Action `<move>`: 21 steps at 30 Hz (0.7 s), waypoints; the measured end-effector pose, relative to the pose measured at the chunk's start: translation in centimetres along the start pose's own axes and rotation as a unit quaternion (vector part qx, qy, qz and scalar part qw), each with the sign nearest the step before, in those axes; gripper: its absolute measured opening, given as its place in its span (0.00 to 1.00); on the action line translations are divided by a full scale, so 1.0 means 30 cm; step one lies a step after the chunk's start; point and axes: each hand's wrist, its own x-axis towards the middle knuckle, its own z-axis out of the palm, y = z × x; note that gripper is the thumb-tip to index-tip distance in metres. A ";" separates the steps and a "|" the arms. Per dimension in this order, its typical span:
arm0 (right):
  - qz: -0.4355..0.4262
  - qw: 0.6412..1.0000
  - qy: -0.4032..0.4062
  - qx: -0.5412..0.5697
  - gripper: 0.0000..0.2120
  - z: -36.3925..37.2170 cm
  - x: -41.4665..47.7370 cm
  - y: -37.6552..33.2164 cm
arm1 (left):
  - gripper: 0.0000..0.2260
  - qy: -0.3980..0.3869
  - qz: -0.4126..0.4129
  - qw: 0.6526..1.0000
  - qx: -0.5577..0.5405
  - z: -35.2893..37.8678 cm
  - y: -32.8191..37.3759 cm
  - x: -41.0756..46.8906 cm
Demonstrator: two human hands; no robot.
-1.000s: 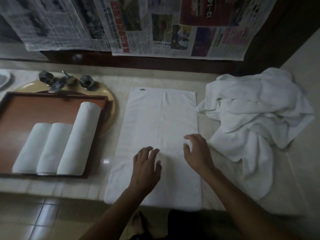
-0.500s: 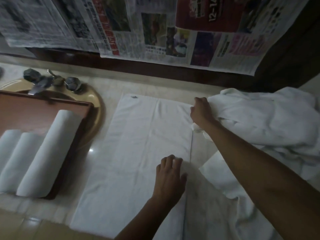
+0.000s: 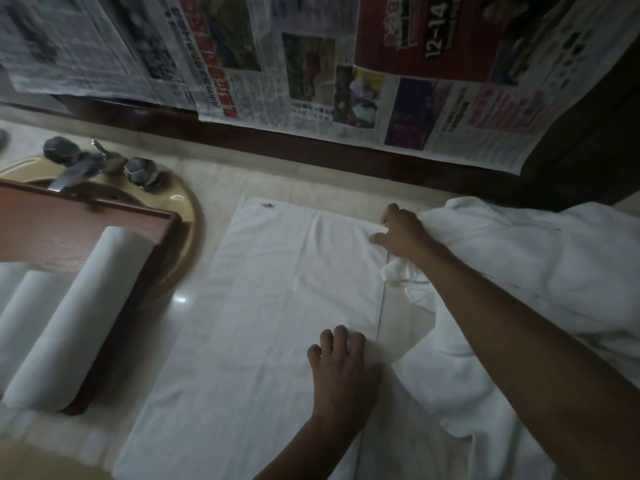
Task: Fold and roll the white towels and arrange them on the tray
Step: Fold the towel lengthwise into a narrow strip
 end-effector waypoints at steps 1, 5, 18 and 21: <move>0.001 1.000 -0.008 0.007 0.20 0.007 -0.006 0.000 | 0.15 0.003 0.000 1.000 -0.002 0.000 0.006 0.001; -0.018 1.000 -0.015 0.017 0.14 -0.015 -0.008 -0.009 | 0.15 0.013 -0.004 1.000 0.000 -0.004 0.018 -0.002; 0.029 0.939 -0.106 0.327 0.13 -0.221 -0.068 -0.034 | 0.03 -0.058 -0.038 0.970 -0.234 -0.162 -0.008 0.039; -0.032 0.915 -0.133 0.381 0.17 -0.217 -0.079 -0.083 | 0.04 -0.037 -0.069 0.939 -0.335 -0.284 -0.095 0.038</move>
